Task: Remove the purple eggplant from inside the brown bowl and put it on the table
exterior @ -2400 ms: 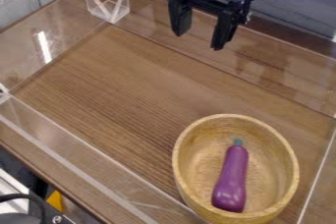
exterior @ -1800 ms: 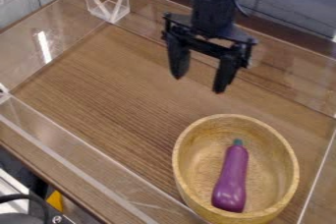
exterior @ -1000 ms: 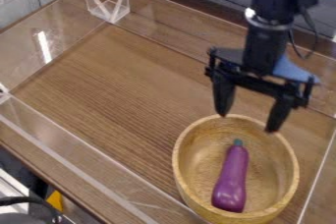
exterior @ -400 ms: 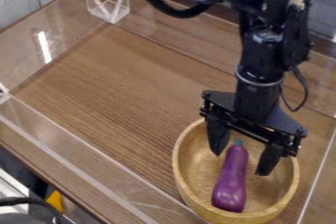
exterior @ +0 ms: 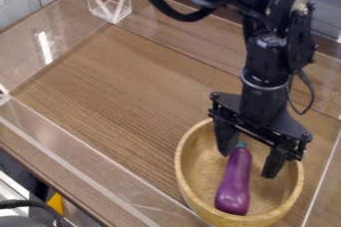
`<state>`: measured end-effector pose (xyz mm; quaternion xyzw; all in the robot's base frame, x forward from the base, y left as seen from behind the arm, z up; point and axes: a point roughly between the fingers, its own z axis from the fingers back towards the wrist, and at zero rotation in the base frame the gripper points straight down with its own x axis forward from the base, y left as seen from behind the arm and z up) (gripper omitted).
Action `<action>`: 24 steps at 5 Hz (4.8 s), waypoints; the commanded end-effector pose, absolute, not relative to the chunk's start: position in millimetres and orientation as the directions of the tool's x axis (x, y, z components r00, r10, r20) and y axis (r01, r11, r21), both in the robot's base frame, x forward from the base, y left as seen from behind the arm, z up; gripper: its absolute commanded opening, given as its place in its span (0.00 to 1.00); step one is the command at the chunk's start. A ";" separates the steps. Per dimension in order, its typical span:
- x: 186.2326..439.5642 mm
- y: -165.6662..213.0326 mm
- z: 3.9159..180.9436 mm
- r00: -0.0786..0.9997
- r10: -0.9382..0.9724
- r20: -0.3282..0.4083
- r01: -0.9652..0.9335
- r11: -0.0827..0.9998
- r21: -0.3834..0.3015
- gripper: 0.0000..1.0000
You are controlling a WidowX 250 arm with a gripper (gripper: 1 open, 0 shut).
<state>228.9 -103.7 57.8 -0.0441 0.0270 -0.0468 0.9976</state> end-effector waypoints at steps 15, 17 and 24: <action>244.3 -98.5 85.3 0.998 -0.028 0.058 0.035 0.993 -0.114 0.00; 228.3 -94.2 65.0 0.987 -0.147 0.057 0.152 0.983 -0.101 0.00; 228.8 -62.5 51.6 0.978 -0.194 0.081 0.201 0.975 -0.090 0.00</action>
